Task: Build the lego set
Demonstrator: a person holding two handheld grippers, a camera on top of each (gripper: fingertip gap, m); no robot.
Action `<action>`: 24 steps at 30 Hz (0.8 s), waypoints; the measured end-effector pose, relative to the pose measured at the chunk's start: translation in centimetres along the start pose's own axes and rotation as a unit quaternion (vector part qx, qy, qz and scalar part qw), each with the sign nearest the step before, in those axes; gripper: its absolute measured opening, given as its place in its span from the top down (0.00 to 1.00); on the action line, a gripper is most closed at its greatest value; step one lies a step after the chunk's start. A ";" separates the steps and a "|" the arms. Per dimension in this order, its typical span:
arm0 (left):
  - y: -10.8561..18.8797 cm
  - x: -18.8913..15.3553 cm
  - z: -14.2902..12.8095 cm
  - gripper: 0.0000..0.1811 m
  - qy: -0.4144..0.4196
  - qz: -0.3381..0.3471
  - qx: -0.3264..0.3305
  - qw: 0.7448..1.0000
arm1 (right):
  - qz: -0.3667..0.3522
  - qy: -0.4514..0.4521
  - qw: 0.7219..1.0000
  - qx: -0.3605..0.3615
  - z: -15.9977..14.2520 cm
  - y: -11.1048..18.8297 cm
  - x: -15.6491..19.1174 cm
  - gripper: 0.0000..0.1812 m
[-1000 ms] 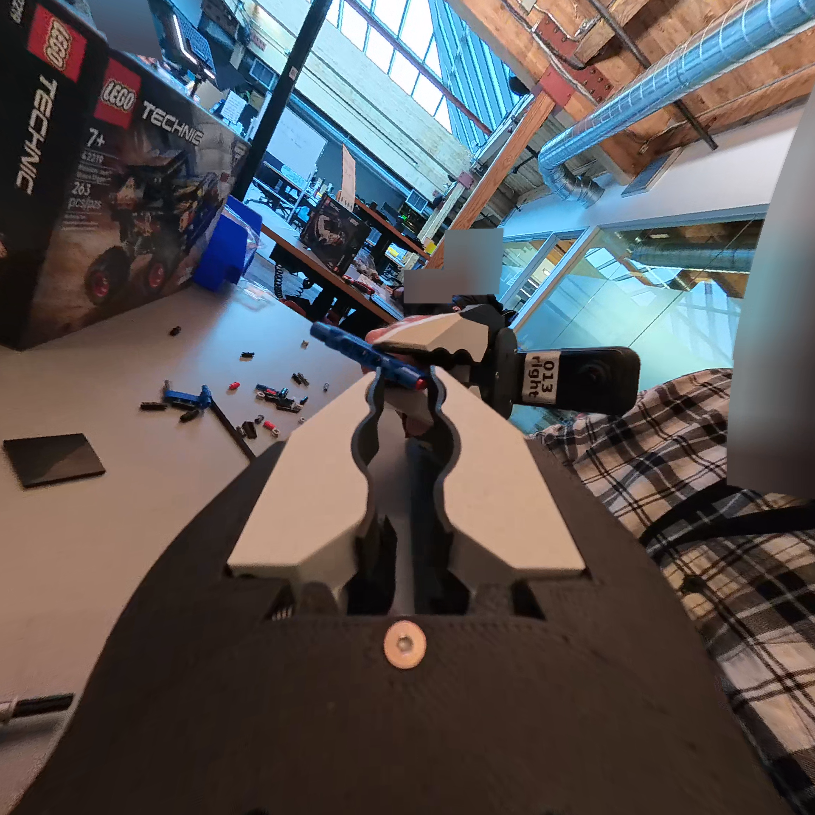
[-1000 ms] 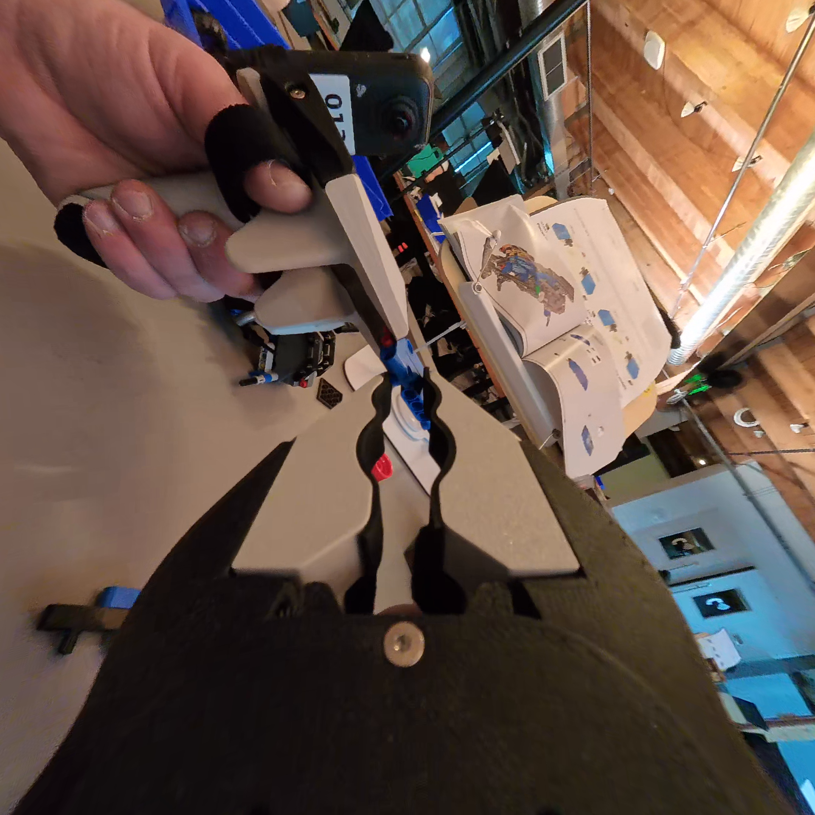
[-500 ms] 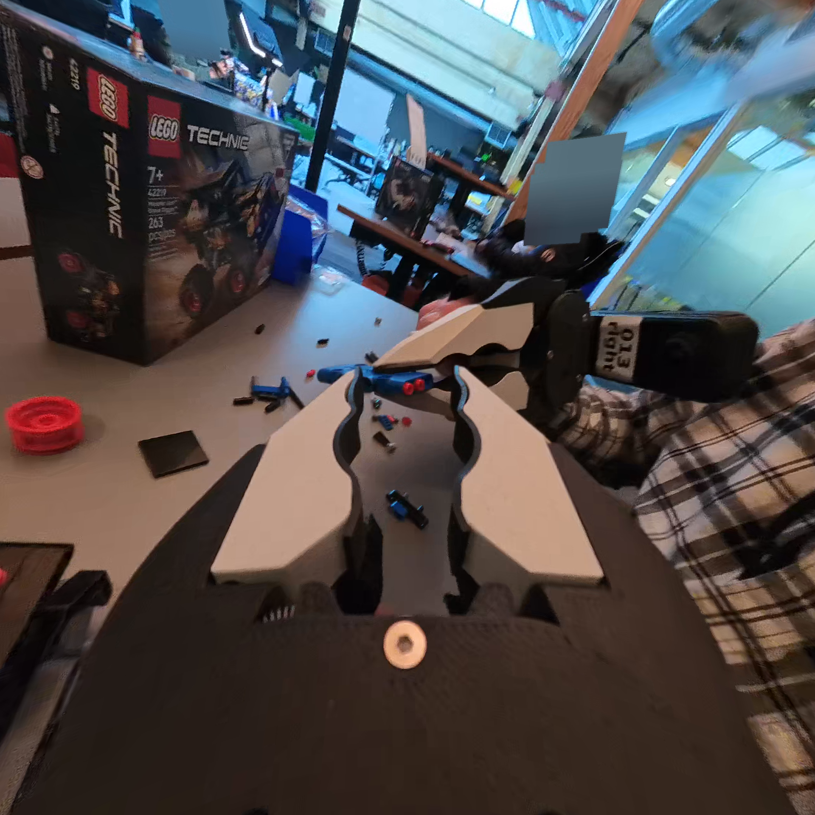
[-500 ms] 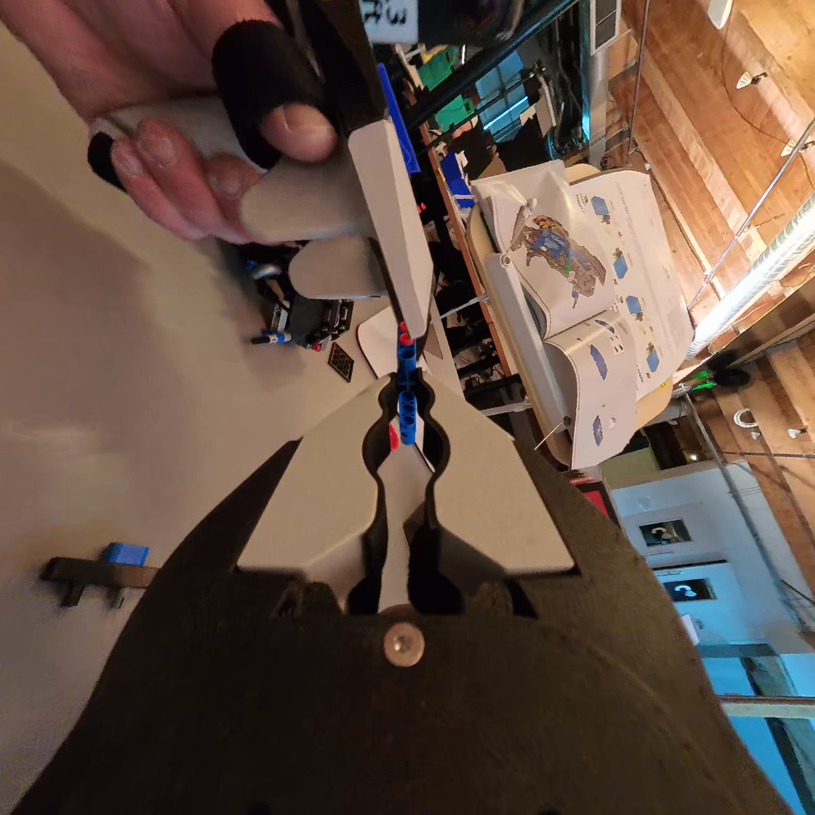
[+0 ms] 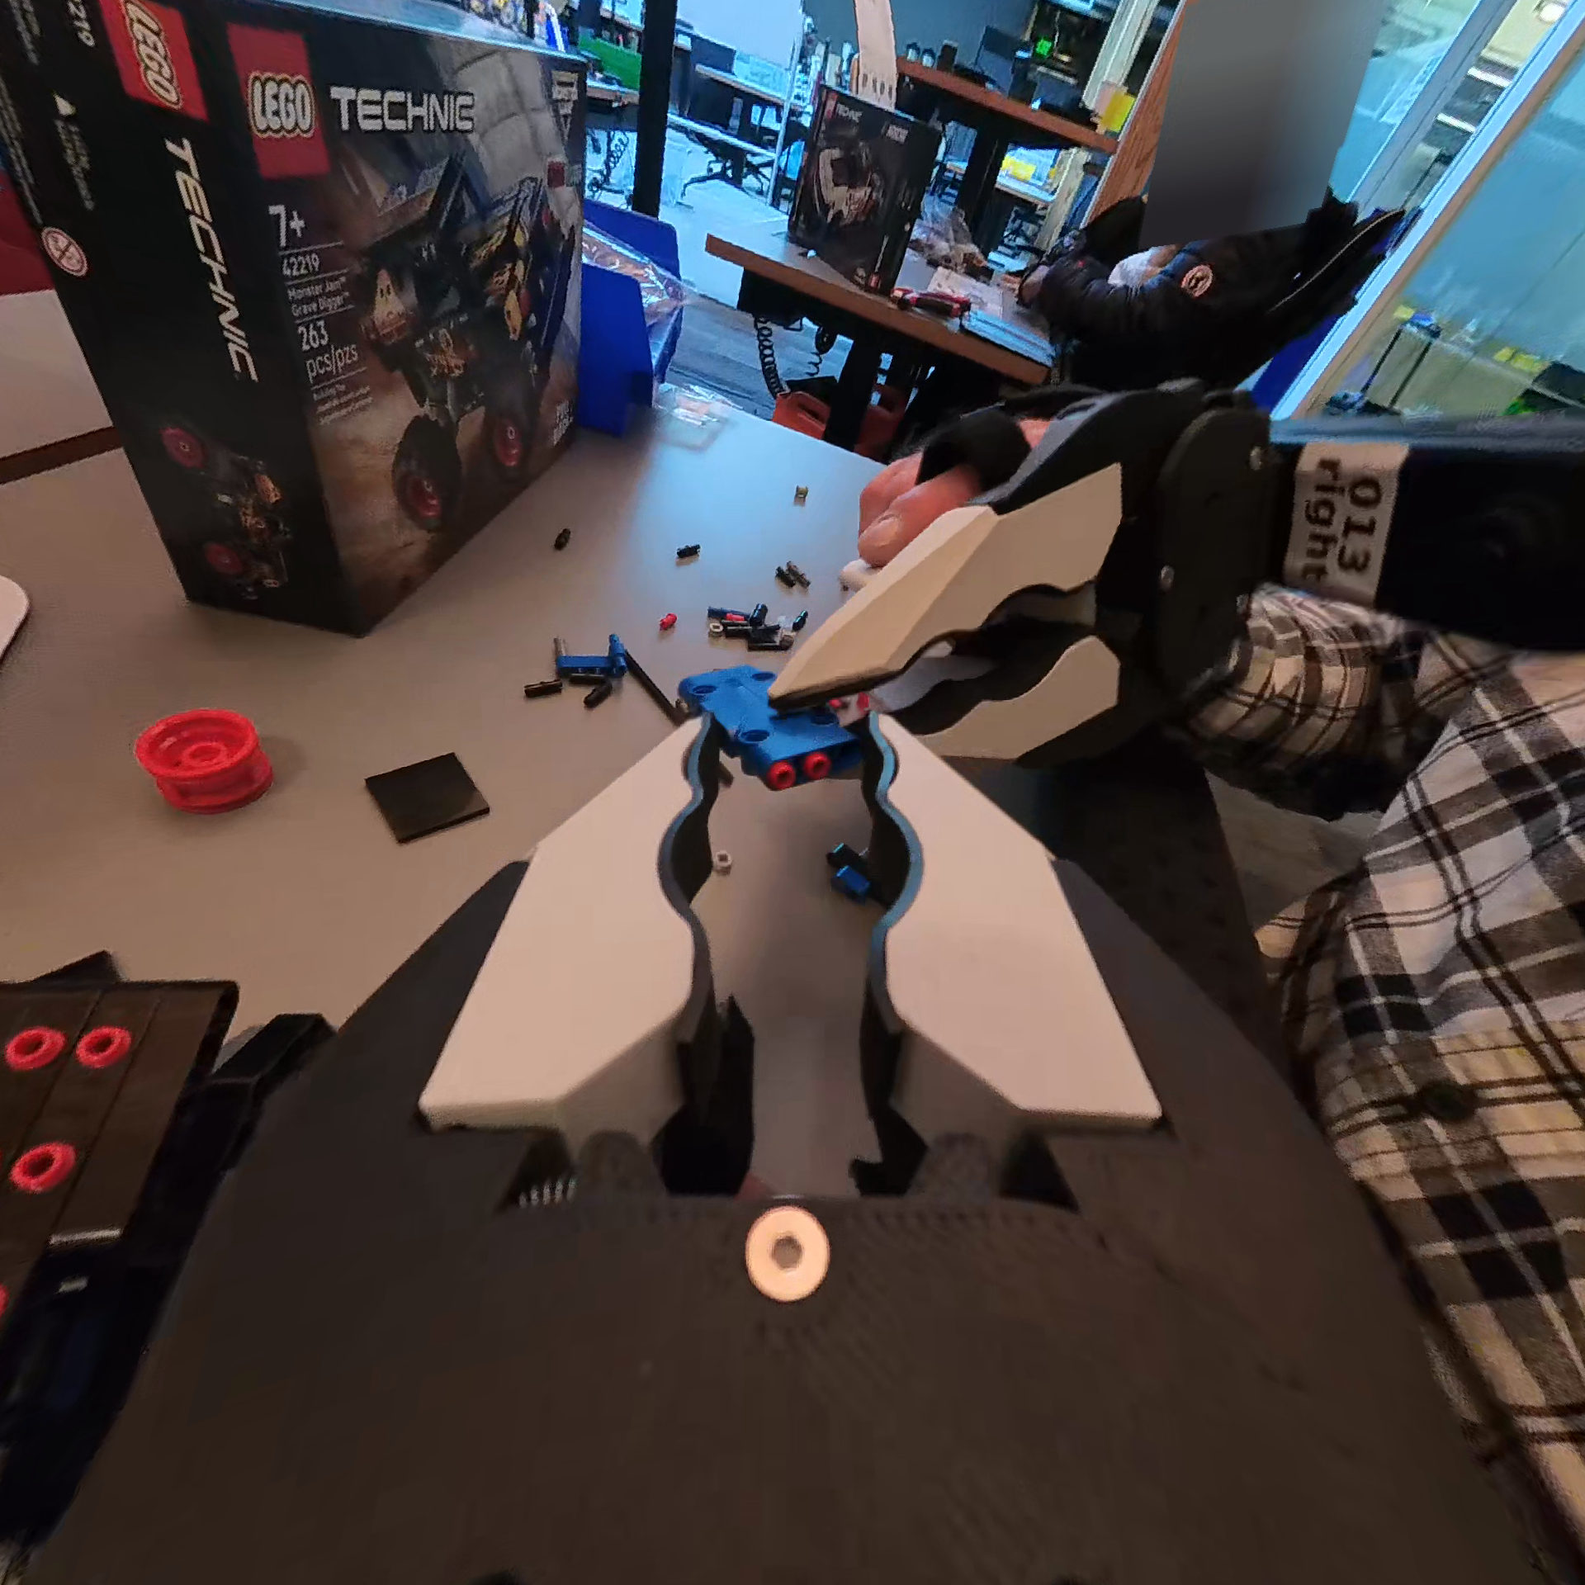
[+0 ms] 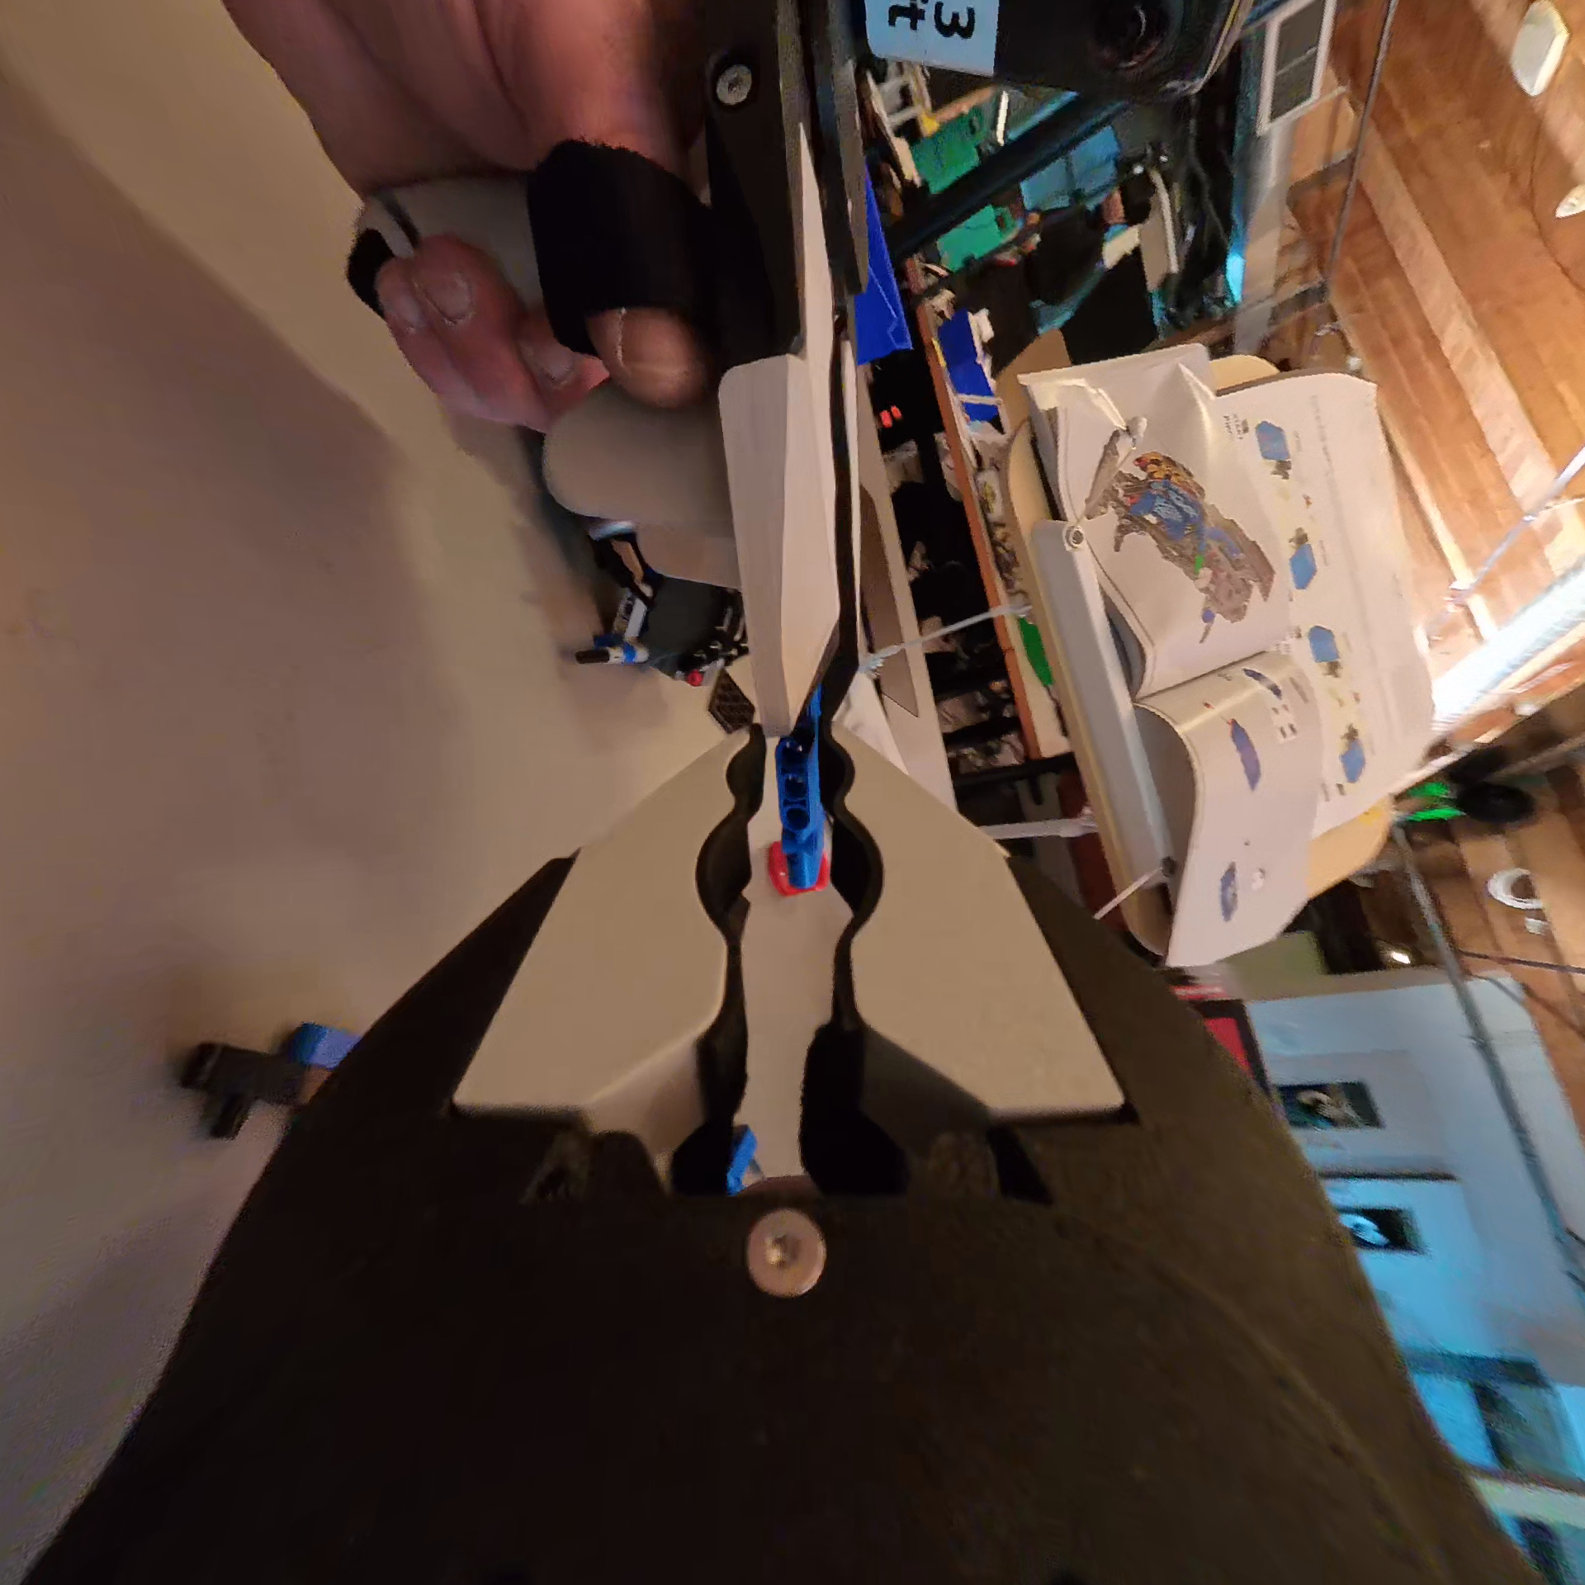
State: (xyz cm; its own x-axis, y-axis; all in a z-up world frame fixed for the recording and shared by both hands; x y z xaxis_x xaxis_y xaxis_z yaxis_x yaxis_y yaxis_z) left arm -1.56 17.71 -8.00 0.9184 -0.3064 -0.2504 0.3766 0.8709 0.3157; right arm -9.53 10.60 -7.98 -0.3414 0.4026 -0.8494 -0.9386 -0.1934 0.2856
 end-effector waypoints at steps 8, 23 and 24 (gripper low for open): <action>-0.5 -0.8 -3.2 0.82 -0.057 0.035 0.130 0.989 | 0.099 -0.103 0.989 -0.039 -2.2 1.3 -0.7 0.91; -0.8 -1.2 -8.8 0.79 -0.164 0.045 0.278 0.945 | 0.102 -0.092 0.991 -0.001 -3.6 0.9 -0.2 0.92; -0.6 -1.2 -8.8 0.77 -0.168 0.047 0.280 0.944 | 0.103 -0.093 0.990 -0.001 -3.6 0.9 -0.2 0.91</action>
State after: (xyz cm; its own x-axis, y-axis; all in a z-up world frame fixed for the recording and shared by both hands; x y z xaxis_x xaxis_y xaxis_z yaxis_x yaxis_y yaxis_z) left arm -3.98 20.93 -15.93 0.9024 -0.4240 0.0770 0.2105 0.5895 0.7799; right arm -10.11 7.10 -9.19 -0.5286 0.5117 -0.6773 -0.8483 -0.2901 0.4429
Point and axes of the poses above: each gripper's, where its closed fingertips meet, y back along the fingers, z out of its top, x = y × z across the jaws, the point moved 7 cm from there along y, back along the fingers, and after that the axes turned 5 degrees about x, right-handed, at the moved point
